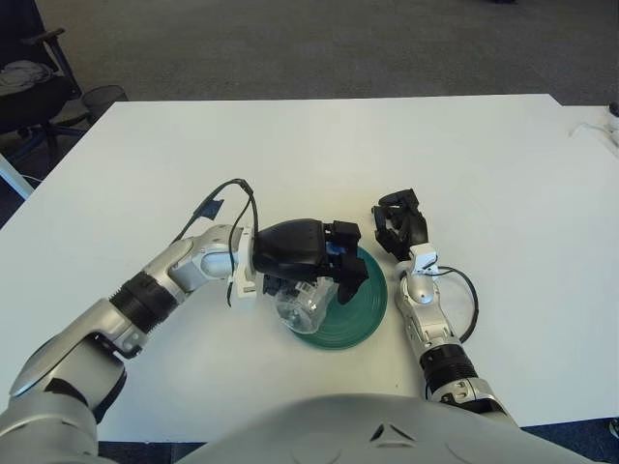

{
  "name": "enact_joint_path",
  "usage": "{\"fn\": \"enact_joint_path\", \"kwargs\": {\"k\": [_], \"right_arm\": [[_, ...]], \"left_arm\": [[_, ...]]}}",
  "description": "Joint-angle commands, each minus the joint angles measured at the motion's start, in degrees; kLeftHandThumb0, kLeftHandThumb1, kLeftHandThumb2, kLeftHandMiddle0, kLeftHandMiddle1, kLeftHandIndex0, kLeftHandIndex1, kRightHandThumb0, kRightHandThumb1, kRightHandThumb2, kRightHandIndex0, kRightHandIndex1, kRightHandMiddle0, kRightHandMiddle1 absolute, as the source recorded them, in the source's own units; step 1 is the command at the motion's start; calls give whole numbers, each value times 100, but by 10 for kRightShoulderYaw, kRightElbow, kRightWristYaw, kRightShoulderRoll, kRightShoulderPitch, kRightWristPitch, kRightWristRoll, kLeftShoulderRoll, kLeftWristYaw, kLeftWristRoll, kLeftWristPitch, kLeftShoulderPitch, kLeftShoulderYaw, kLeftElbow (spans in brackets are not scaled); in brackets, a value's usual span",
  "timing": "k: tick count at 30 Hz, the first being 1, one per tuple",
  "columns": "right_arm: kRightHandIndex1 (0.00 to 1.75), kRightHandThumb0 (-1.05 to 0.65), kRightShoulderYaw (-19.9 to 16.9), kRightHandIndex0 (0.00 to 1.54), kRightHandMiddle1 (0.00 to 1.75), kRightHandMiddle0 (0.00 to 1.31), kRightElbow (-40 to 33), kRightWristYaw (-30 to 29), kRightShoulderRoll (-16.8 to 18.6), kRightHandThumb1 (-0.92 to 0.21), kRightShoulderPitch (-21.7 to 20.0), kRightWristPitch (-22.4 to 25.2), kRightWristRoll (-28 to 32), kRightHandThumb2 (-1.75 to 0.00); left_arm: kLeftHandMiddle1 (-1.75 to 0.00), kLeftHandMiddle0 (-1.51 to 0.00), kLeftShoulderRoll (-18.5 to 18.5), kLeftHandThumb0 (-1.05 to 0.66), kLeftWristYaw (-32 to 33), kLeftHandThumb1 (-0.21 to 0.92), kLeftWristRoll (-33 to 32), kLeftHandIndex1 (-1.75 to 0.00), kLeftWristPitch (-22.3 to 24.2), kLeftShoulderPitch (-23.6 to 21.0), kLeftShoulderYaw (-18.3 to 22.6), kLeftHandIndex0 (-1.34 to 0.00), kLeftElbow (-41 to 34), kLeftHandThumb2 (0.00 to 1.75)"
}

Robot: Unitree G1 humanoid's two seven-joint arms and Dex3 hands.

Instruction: Put the bottle into the plate.

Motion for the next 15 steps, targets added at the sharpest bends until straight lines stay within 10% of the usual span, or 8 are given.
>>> {"fn": "enact_joint_path", "kwargs": {"k": [1,3,5,7,15], "right_arm": [[121,-35,-4,27,175,19,31,3,20,-92,37,65,12,-51],[122,-34,-5,27,175,19,27,2,22,-92,38,73,13,-51],[122,-34,-5,26,175,19,21,2,24,-92,40,82,14,-51],[122,-35,-4,26,175,19,14,2,24,-92,41,88,13,-51],[122,-34,-4,26,175,19,7,4,21,-92,37,112,10,-52]], "left_arm": [[-175,-66,-20,-1,-1,25,24,-163,-23,14,17,-50,13,137],[-175,-60,-25,-1,-4,33,35,-166,-31,15,25,-42,15,128],[-169,-40,-26,-21,-11,68,46,-171,-27,16,31,-29,12,84],[-145,-24,-24,-49,-20,80,56,-158,-16,18,37,-15,4,86],[-39,-3,-38,-91,57,91,221,-43,-4,69,115,-1,-20,106]]}}
